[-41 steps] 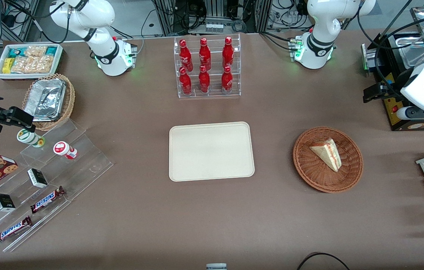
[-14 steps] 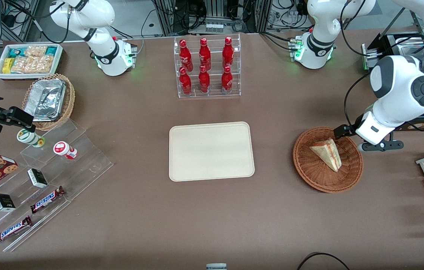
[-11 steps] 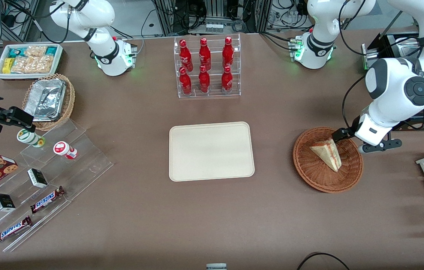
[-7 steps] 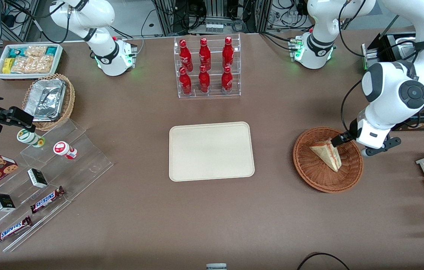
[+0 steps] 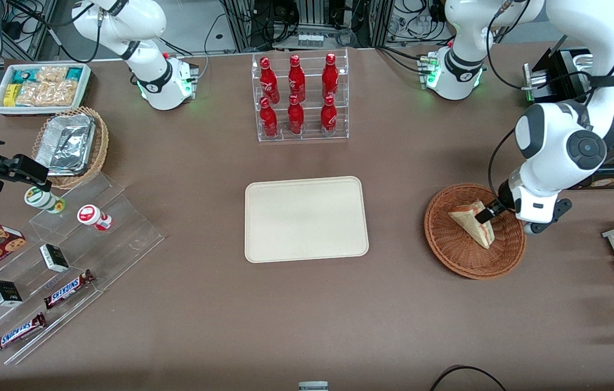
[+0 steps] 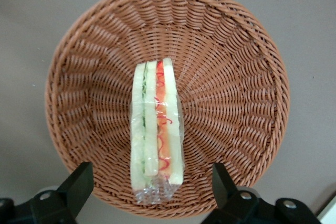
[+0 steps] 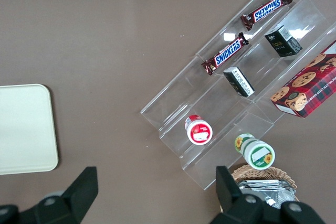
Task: Place sandwich from basket to tray
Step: 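Lower the open left gripper over the wrapped sandwich in the basket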
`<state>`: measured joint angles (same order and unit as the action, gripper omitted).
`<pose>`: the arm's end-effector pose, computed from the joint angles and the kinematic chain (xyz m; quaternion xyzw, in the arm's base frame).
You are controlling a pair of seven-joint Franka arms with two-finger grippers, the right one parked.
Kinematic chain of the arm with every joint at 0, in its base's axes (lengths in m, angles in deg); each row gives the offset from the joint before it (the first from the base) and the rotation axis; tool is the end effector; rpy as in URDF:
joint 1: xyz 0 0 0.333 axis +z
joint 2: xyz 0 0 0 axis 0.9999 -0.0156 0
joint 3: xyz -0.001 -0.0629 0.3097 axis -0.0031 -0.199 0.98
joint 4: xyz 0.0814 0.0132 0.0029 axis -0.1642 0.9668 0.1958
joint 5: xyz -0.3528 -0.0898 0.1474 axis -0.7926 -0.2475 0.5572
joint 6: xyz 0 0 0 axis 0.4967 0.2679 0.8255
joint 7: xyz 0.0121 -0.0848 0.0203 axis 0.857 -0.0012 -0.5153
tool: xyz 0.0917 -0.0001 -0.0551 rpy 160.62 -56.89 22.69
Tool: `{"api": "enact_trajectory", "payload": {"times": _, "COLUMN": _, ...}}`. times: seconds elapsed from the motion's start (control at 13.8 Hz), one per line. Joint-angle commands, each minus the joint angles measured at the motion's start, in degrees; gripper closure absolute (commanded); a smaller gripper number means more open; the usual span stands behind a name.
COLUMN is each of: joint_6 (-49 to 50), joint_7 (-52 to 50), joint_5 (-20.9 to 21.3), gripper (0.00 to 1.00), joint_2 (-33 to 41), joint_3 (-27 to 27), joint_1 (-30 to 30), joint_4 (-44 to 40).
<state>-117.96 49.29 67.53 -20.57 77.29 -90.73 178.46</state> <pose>0.5481 -0.0390 0.3141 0.9530 0.3021 -0.0180 0.0147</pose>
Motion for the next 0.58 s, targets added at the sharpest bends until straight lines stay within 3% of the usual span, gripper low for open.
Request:
{"api": "enact_trajectory", "payload": {"times": 0.0, "joint_6": -0.86, "joint_7": -1.51, "joint_5": -0.95, "gripper": 0.00, "joint_2": -0.31, "joint_3": -0.08, "joint_1": -0.74, "joint_4": 0.17}}
{"api": "enact_trajectory", "payload": {"times": 0.51, "joint_6": -2.35, "joint_7": -1.94, "joint_5": -1.04, "gripper": 0.00, "joint_2": -3.65, "joint_3": -0.08, "joint_1": -0.83, "joint_4": 0.17}}
